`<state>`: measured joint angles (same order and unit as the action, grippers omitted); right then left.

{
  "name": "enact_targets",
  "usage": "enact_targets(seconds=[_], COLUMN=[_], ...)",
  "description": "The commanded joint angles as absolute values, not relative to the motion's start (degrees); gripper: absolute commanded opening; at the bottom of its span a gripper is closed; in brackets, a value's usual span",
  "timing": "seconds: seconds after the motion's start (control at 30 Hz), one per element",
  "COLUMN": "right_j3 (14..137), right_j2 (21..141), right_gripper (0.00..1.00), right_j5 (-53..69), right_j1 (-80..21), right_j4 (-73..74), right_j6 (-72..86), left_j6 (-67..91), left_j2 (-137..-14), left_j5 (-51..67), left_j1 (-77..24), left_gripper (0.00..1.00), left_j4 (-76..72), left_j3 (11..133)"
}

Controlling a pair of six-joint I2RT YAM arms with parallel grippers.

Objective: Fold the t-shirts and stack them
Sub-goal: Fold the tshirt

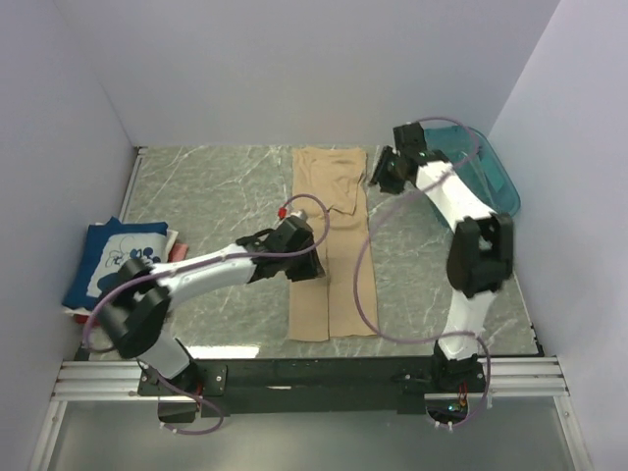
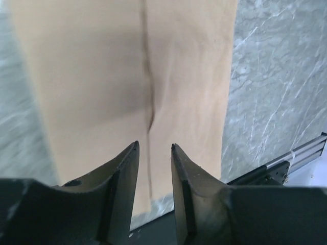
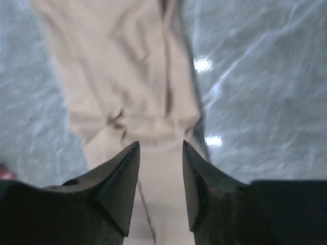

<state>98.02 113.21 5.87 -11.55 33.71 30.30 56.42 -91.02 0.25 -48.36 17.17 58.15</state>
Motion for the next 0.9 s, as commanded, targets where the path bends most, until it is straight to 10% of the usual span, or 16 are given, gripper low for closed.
enact_targets(seconds=[0.0, 0.4, 0.87], right_j3=[77.44, 29.13, 17.40], right_j2=[96.48, 54.27, 41.48], right_gripper=[0.45, 0.38, 0.32], right_j5=[5.89, 8.25, 12.92], right_j1=[-14.32, -25.22, -27.86], right_j4=[24.37, 21.61, 28.56], right_j6=[34.44, 44.99, 45.80], left_j6=[56.51, 61.00, 63.28], left_j2=[-82.37, -64.52, -64.86], left_j5=[-5.44, -0.53, 0.18], left_j1=[-47.82, -47.72, -53.07], left_gripper=[0.38, 0.40, 0.43], left_j4=[20.29, 18.81, 18.63], left_j3=[52.75, 30.24, 28.12])
